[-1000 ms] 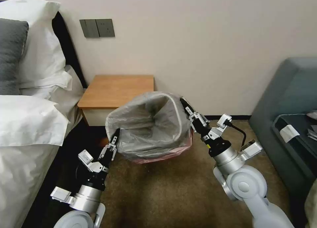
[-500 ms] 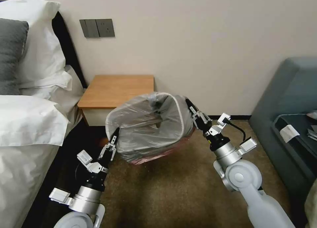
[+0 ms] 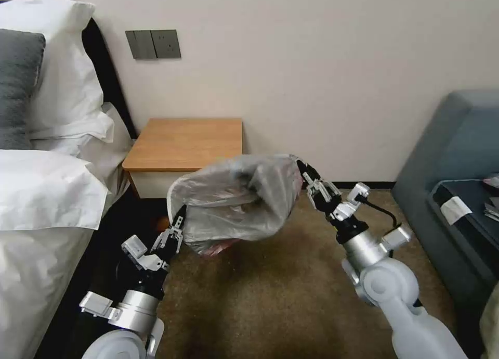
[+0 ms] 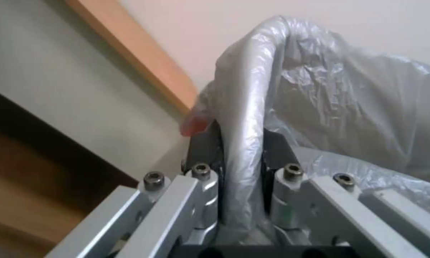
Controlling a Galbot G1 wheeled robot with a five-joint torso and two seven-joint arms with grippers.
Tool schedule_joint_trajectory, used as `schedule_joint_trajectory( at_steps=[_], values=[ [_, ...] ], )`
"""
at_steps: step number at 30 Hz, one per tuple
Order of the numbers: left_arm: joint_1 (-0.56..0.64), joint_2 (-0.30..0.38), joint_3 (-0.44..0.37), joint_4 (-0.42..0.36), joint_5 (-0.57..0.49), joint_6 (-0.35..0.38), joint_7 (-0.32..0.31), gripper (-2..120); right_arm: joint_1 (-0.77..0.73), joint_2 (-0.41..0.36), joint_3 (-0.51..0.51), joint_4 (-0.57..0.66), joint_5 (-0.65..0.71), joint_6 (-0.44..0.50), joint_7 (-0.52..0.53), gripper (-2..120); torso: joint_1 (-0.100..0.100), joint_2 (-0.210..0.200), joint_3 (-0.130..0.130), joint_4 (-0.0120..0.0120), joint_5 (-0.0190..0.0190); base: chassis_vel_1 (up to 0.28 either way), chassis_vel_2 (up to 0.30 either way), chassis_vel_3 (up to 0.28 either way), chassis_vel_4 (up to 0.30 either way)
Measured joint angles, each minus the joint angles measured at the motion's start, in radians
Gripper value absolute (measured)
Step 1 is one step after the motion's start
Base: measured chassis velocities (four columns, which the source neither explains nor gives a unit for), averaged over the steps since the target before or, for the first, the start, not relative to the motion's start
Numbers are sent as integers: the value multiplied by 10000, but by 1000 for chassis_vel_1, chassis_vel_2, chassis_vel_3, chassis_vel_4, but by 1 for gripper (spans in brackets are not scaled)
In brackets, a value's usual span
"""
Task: Pick up the garbage bag from the table and place it over the trash can.
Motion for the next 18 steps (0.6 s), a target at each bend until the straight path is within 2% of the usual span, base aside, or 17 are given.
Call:
schedule_joint_trajectory(
  at_steps=[2, 3, 8, 9, 12, 13, 15, 16, 18],
  values=[
    [-11, 1, 1, -30, 78, -1, -183, 9, -285, -19, 349, 148, -110, 113, -190, 43, 0, 0, 0, 1, 0, 0, 0, 0, 0],
    [-11, 1, 1, -30, 78, -1, -183, 9, -285, -19, 349, 148, -110, 113, -190, 43, 0, 0, 0, 1, 0, 0, 0, 0, 0],
    [-8, -16, 37, -150, 208, -29, -324, 9, -343, -41, 639, 278, 104, 241, -217, 64, 0, 0, 0, 1, 2, 0, 0, 0, 0],
    [-8, -16, 37, -150, 208, -29, -324, 9, -343, -41, 639, 278, 104, 241, -217, 64, 0, 0, 0, 1, 2, 0, 0, 0, 0],
    [-3, -6, 120, -203, 1402, -148, -739, 9, -399, -147, 235, 1116, -406, 246, -195, 80, 0, 0, 0, 2, 0, 0, 0, 0, 0],
    [-3, -6, 120, -203, 1402, -148, -739, 9, -399, -147, 235, 1116, -406, 246, -195, 80, 0, 0, 0, 2, 0, 0, 0, 0, 0],
    [-11, 25, 188, -160, 2350, -266, -966, 9, -408, -337, -488, 1809, -1583, 246, 83, 90, 0, 0, 0, 3, 1, 0, 0, 0, 0],
    [-11, 25, 188, -160, 2350, -266, -966, 9, -408, -337, -488, 1809, -1583, 246, 83, 90, 0, 0, 0, 3, 1, 0, 0, 0, 0],
    [-50, 96, 232, -58, 3686, -372, -1127, 9, -298, -783, -1249, 2316, -3659, 42, 624, 96, 0, 0, -1, 2, -3, 0, 0, 0, 0]
  ],
)
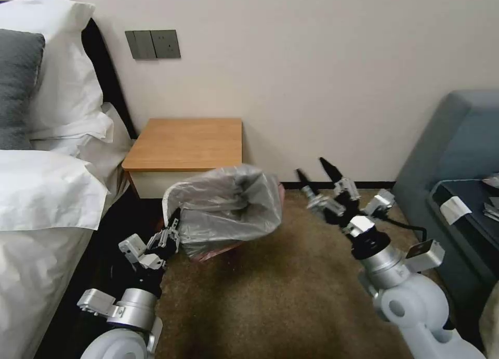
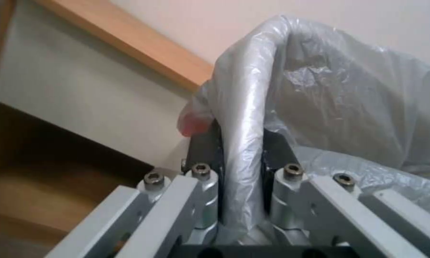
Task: Pick up the garbage bag from the table and place it over the trash can.
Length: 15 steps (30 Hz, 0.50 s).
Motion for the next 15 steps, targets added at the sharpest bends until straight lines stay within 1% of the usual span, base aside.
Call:
schedule_joint_trajectory(
  at_steps=[1, 2, 3, 4, 5, 7, 8, 9, 10, 11, 12, 13, 14, 15],
  values=[
    [0, 0, 0, 0, 0, 0, 0, 9, 0, 0, 0, 0, 0, 0, 0, 96, 0, 0, 0, 0, 0, 0, 0, 0, 0],
    [-19, 46, 8, 23, 604, -46, -60, 9, 160, -302, -288, 109, -933, -178, 216, 92, 0, 0, 0, 0, 3, 0, 0, 0, 0],
    [-25, 80, 12, 25, 1032, -75, -95, 9, 308, -546, -459, 162, -1391, -322, 365, 91, 0, 0, 0, -1, 4, 0, 0, 0, 0],
    [-36, 119, 17, 10, 1580, -84, -155, 9, 555, -965, -712, 240, -1818, -606, 582, 84, 0, 0, 0, 1, 5, 0, 0, 0, 0],
    [-36, 119, 17, 10, 1580, -84, -155, 9, 555, -965, -712, 240, -1818, -606, 582, 84, 0, 0, 0, 1, 5, 0, 0, 0, 0],
    [-41, 142, 32, -29, 2649, -89, -247, 9, 1045, -1783, -1229, 407, -2050, -1349, 1038, 74, 0, 0, 0, 1, 3, 0, 0, 0, 0],
    [-39, 144, 57, -58, 3115, -89, -299, 9, 1348, -2242, -1533, 486, -2072, -1729, 1293, 71, 0, 0, 1, 1, 3, 0, 0, 0, 0],
    [-39, 144, 57, -58, 3115, -89, -299, 9, 1348, -2242, -1533, 486, -2072, -1729, 1293, 71, 0, 0, 1, 1, 3, 0, 0, 0, 0],
    [-35, 145, 93, -90, 3403, -88, -329, 9, 1661, -2629, -1817, 548, -2089, -2098, 1491, 63, 0, 0, 1, 1, 4, 0, 0, 0, 0],
    [-39, 131, 150, -117, 3783, -75, -373, 9, 2177, -3088, -2312, 612, -2110, -2661, 1780, 58, 0, 0, 1, 0, 3, 0, 0, 0, 0],
    [-39, 131, 150, -117, 3783, -75, -373, 9, 2177, -3088, -2312, 612, -2110, -2661, 1780, 58, 0, 0, 1, 0, 3, 0, 0, 0, 0],
    [-50, 107, 184, -123, 4070, -64, -389, 9, 2665, -3346, -2719, 636, -2103, -3125, 1988, 54, 0, 0, 1, -1, 3, 0, 0, 0, 0],
    [-64, 82, 218, -128, 4310, -47, -407, 9, 3063, -3475, -3063, 637, -2074, -3487, 2127, 47, 0, 0, 1, -1, 3, 0, 0, 0, 0],
    [-64, 82, 218, -128, 4310, -47, -407, 9, 3063, -3475, -3063, 637, -2074, -3487, 2127, 47, 0, 0, 1, -1, 3, 0, 0, 0, 0]
  ],
)
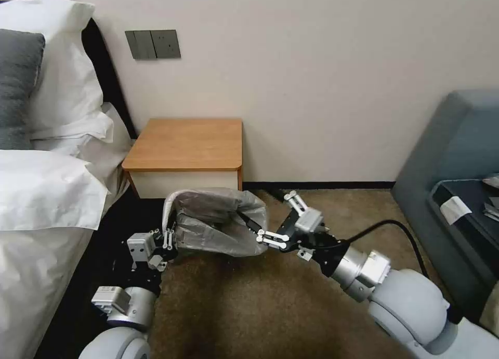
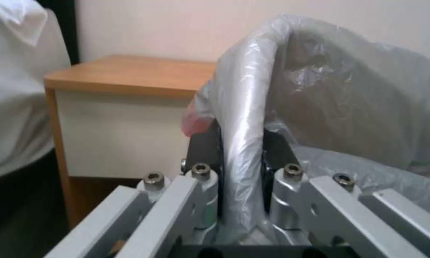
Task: Pick up the garbage bag from the table and place it over the trash can.
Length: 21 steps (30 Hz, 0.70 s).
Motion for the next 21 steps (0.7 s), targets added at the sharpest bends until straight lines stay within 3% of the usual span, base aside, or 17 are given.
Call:
schedule_joint_trajectory(
  at_steps=[3, 4, 6, 13, 21],
  values=[
    [-32, -123, 276, -72, 409, 291, -125, 9, 1892, -99, -1816, -256, 740, -1611, 549, 31, 0, 0, 1, 2, 3, 0, 0, 0, 0],
    [-32, -123, 276, -72, 409, 291, -125, 9, 1892, -99, -1816, -256, 740, -1611, 549, 31, 0, 0, 1, 2, 3, 0, 0, 0, 0],
    [-52, -219, 420, -85, 496, 401, -163, 9, 2925, 38, -2784, -665, 1174, -2348, 639, 21, 0, 0, 1, 2, 1, 0, 0, 0, 0],
    [-78, -297, 494, -123, 605, 561, -215, 9, 4268, 324, -4173, -1949, 1348, -2887, 589, 0, 0, 0, 1, 1, -1, 0, 0, 0, 0],
    [-17, -360, 747, -213, 989, 615, -177, 9, 5254, 976, -5527, -3356, 1134, -2974, 384, 0, 0, 0, 1, 1, 0, 0, 0, 0, 0]
  ],
)
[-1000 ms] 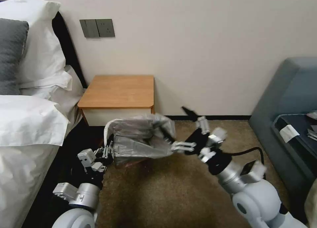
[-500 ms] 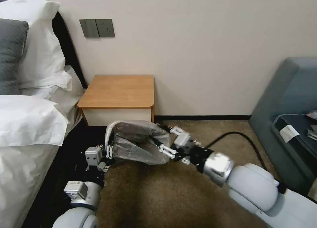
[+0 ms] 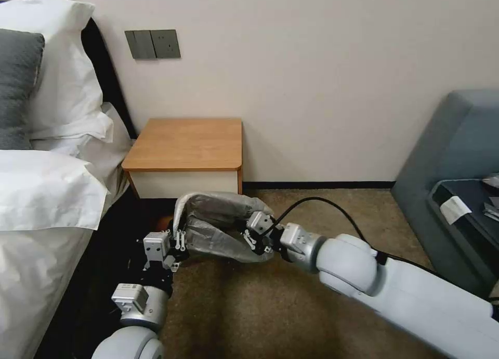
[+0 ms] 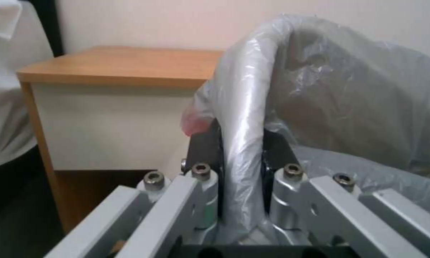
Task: Pick up the garbage bag from the table and place it over the trash can.
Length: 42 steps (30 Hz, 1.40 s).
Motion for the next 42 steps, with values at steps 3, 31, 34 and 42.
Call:
schedule_joint_trajectory(
  at_steps=[3, 31, 34, 42],
  values=[
    [19, -28, 64, 14, 210, 0, 23, 9, 436, 242, -492, -502, -152, 10, -139, 0, 0, 0, 0, -1, 2, 0, 0, 0, 0],
    [509, -141, 891, -542, 2017, 39, 104, 9, 2410, 2777, -2474, -4928, -1707, 685, -1211, 0, 0, 0, 0, 0, 0, 0, 0, 0, 0],
    [663, -203, 1095, -720, 2194, 87, 90, 9, 2474, 2985, -2559, -5324, -1794, 777, -1247, 0, 0, 0, -1, -1, 0, 0, 0, 0, 0],
    [682, -220, 1178, -710, 2330, 110, 59, 9, 2543, 3031, -2624, -5432, -1738, 824, -1243, 0, 0, 1, -1, -1, 0, 0, 0, 0, 0]
  ],
)
